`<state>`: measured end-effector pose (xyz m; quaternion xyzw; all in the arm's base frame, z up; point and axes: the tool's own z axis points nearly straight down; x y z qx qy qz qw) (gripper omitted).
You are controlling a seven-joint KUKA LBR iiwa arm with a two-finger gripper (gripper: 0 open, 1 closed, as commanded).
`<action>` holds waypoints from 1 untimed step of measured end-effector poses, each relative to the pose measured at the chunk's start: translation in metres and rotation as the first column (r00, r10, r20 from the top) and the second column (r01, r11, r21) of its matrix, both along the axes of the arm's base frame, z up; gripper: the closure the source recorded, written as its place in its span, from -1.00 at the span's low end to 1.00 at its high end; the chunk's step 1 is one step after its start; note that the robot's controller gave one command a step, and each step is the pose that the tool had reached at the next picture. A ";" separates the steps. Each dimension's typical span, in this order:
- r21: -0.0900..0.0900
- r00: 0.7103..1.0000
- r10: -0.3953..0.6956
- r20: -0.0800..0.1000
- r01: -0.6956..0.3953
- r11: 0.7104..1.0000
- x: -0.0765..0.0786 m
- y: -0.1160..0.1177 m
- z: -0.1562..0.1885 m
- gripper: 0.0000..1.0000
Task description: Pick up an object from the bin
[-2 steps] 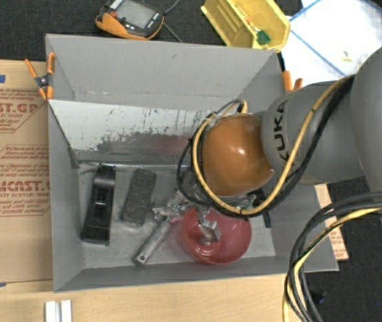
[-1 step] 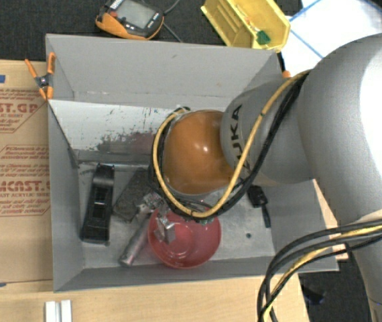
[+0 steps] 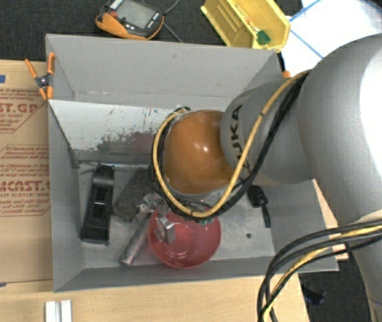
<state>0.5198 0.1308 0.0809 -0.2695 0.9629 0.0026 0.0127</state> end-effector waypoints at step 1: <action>0.000 1.000 0.000 0.002 0.000 1.000 0.000 0.000 0.002 1.00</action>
Offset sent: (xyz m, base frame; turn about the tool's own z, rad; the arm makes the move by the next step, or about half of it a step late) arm 0.0003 0.0001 0.0192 -0.0006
